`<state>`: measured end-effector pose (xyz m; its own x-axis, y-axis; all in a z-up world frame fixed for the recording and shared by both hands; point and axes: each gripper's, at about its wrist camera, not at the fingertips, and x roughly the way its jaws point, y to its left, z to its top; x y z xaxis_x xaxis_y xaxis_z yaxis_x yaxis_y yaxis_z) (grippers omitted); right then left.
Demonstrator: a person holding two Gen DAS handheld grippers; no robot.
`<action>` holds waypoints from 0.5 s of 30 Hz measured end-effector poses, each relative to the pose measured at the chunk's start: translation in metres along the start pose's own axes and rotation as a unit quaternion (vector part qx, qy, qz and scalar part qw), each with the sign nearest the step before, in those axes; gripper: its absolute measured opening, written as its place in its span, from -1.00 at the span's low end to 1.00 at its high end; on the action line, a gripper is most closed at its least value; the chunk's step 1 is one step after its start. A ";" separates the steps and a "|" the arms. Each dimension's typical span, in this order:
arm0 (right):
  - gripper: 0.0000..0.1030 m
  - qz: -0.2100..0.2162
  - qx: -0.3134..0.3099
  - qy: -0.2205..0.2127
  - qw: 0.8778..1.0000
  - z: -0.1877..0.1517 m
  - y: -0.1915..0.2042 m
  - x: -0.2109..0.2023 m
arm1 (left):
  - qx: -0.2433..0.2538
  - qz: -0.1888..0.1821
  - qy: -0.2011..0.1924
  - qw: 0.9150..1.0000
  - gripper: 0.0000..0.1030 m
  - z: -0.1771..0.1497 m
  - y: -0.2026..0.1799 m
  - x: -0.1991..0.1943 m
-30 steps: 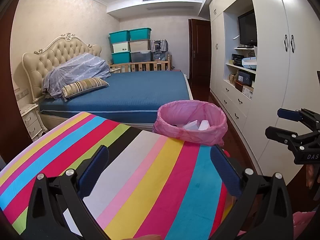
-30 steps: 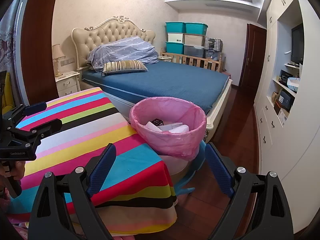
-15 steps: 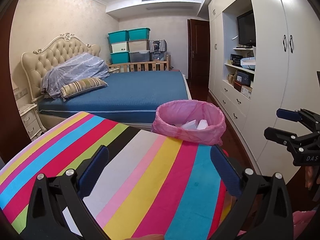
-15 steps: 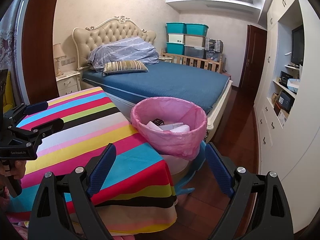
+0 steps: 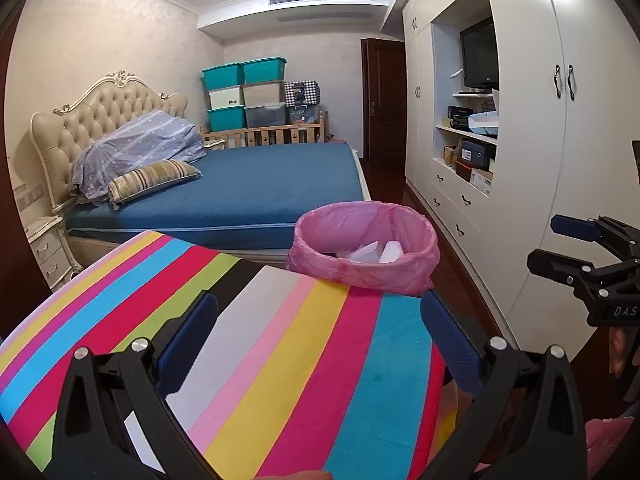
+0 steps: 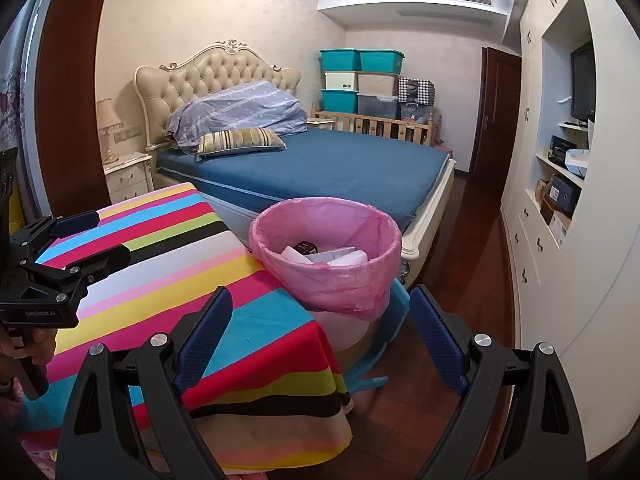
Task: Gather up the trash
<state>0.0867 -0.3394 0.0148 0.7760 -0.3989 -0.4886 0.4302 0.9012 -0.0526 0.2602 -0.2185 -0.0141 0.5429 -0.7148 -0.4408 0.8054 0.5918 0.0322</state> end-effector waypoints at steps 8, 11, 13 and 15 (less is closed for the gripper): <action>0.65 0.000 0.002 0.001 1.000 -0.001 -0.003 0.003 | 0.005 -0.004 0.001 1.000 0.91 -0.002 -0.001 0.002; 0.65 -0.001 0.003 0.001 1.000 -0.001 -0.002 0.003 | 0.006 -0.004 0.000 1.000 0.91 -0.002 -0.001 0.002; 0.65 0.000 0.003 0.002 1.000 -0.002 -0.002 0.003 | 0.008 -0.004 0.000 1.000 0.91 -0.002 -0.002 0.002; 0.65 0.000 0.003 0.001 1.000 -0.002 -0.002 0.003 | 0.010 -0.005 -0.002 1.000 0.91 -0.002 -0.002 0.002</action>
<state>0.0872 -0.3423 0.0119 0.7749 -0.3979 -0.4911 0.4322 0.9005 -0.0477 0.2589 -0.2203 -0.0168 0.5351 -0.7221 -0.4385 0.8157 0.5766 0.0459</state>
